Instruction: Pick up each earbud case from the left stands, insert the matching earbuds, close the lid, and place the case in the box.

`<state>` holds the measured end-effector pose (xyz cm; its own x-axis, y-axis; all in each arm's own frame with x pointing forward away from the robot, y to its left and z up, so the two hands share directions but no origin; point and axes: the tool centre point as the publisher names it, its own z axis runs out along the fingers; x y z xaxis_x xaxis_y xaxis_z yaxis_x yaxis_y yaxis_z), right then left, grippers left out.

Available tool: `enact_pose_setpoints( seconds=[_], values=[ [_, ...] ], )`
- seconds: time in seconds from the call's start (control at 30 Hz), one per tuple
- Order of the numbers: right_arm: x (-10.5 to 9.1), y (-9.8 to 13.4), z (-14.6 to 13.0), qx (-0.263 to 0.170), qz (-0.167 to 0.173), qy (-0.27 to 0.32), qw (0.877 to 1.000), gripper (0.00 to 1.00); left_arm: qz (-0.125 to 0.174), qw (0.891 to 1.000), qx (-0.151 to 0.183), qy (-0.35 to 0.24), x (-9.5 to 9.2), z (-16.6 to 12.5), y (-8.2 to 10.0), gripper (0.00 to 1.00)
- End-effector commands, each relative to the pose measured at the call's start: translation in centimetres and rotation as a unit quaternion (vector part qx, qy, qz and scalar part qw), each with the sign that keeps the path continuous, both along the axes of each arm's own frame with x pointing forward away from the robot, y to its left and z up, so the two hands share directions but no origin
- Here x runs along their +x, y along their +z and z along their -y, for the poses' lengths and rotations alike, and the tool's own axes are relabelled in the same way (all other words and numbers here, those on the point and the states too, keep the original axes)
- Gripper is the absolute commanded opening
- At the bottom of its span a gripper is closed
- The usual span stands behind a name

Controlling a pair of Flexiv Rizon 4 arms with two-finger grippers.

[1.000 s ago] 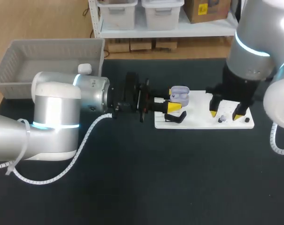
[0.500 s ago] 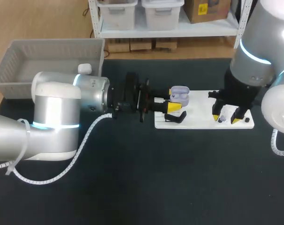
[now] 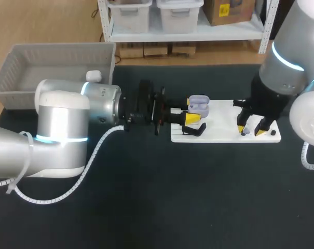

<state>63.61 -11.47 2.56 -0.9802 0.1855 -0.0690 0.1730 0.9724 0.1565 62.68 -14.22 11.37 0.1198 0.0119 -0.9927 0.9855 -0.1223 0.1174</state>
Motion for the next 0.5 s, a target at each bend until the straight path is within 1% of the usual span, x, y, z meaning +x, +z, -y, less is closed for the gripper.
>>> enact_pose_setpoints(
  seconds=[0.03, 0.23, 0.5],
  values=[
    [0.46, -0.5, 0.06, 0.002, -0.004, 0.0, 1.0, 0.4, 0.0, 1.0, 0.0, 0.002, -0.06, 0.05, 0.02, 0.0],
    [0.57, -0.56, 0.14, 0.006, -0.005, -0.005, 1.0, 0.39, 0.0, 1.0, 0.0, 0.002, -0.06, 0.05, 0.02, 0.0],
    [0.97, -1.05, 0.06, 0.015, -0.01, -0.011, 1.0, 0.35, 0.0, 1.0, 0.0, 0.002, -0.06, 0.05, 0.02, 0.0]
  ],
)
